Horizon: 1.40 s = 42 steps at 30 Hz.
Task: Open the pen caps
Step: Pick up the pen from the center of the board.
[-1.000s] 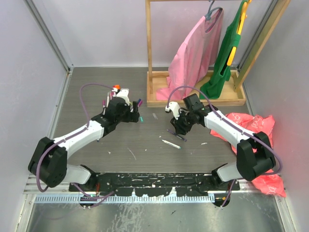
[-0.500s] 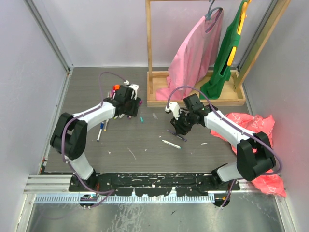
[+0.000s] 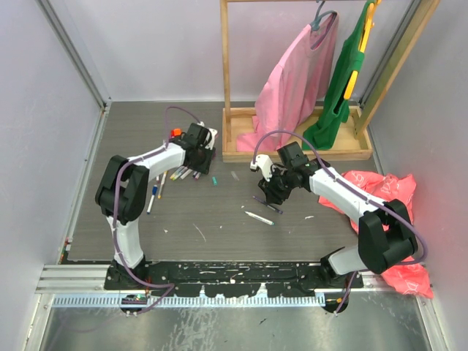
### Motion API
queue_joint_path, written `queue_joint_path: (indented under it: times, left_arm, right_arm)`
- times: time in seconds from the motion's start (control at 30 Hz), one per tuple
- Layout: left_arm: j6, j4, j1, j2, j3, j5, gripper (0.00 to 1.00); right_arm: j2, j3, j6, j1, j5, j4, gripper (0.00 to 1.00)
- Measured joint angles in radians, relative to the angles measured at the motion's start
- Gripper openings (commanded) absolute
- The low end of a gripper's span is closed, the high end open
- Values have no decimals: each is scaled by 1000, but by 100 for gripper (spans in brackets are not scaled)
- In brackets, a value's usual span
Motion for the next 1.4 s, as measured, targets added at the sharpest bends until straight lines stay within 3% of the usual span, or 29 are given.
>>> queue_joint_path:
  times: [0.43, 0.83, 1.0, 1.23, 1.4]
  left_arm:
    - [1, -43, 14, 50, 46, 10, 35]
    - [-5, -84, 14, 66, 67, 0, 14]
    - [-10, -91, 14, 66, 69, 2, 0]
    - [-28, -91, 15, 56, 61, 32, 0]
    - [-53, -84, 15, -59, -19, 64, 0]
  right_arm:
    - [0, 0, -2, 0, 0, 0, 42]
    - [0, 0, -2, 0, -6, -1, 42]
    - [0, 0, -2, 0, -13, -4, 42]
    - [3, 3, -1, 0, -52, -11, 42]
    - [8, 14, 0, 0, -96, -16, 42]
